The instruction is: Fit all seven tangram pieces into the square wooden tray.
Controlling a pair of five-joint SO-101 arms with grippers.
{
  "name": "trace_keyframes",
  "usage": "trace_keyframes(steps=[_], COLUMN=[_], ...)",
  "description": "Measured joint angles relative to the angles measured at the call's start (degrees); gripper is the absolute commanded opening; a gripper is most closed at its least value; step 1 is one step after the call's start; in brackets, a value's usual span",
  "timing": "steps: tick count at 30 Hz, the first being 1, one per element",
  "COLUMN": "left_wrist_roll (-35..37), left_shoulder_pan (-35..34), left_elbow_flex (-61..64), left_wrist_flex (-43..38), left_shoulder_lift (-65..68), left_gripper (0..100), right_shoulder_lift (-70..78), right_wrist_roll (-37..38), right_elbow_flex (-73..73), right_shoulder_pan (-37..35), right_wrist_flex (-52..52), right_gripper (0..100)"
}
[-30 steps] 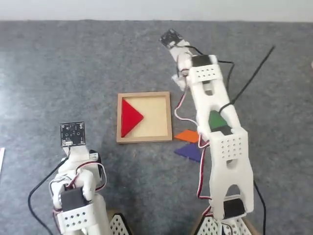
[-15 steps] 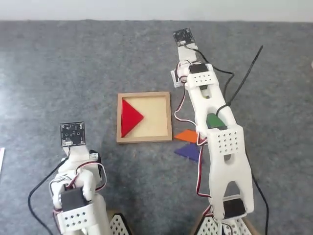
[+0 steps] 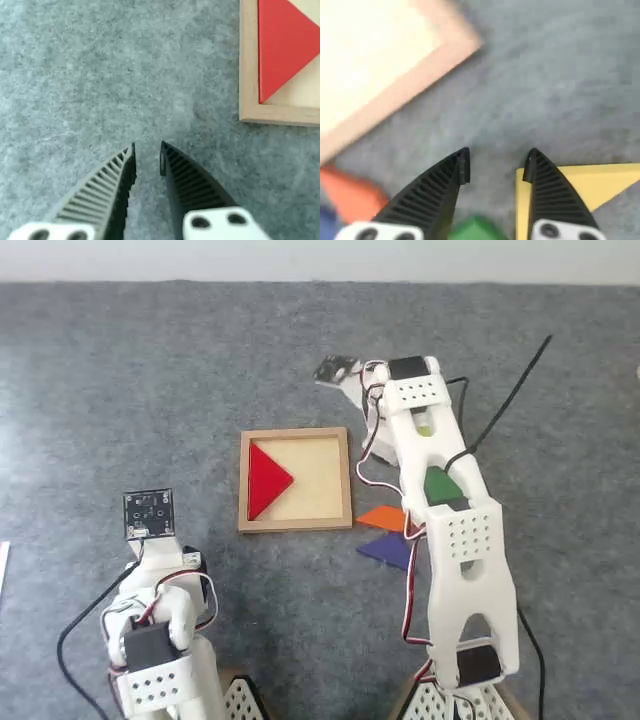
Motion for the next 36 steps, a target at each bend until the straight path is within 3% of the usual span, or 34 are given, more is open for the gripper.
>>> trace_keyframes(steps=[4, 9, 18, 26, 36], left_wrist_roll=[0.00, 0.00, 0.00, 0.00, 0.00], left_shoulder_pan=[0.00, 0.00, 0.00, 0.00, 0.00], left_elbow_flex=[0.00, 0.00, 0.00, 0.00, 0.00], left_wrist_flex=[0.00, 0.00, 0.00, 0.00, 0.00], left_shoulder_lift=[0.00, 0.00, 0.00, 0.00, 0.00], left_gripper=[8, 8, 8, 8, 8], right_shoulder_lift=[-4.40, -12.04, -15.30, -7.47, 1.58], right_wrist_roll=[5.89, 6.24, -19.43, -27.78, -26.37], right_elbow_flex=[0.00, 0.00, 0.09, 0.00, -7.03], right_shoulder_pan=[0.09, 0.35, 0.70, 2.11, 2.81], right_wrist_flex=[5.98, 7.82, 7.91, 6.07, 5.54], right_gripper=[19.1, 20.4, 45.4, 45.3, 45.3])
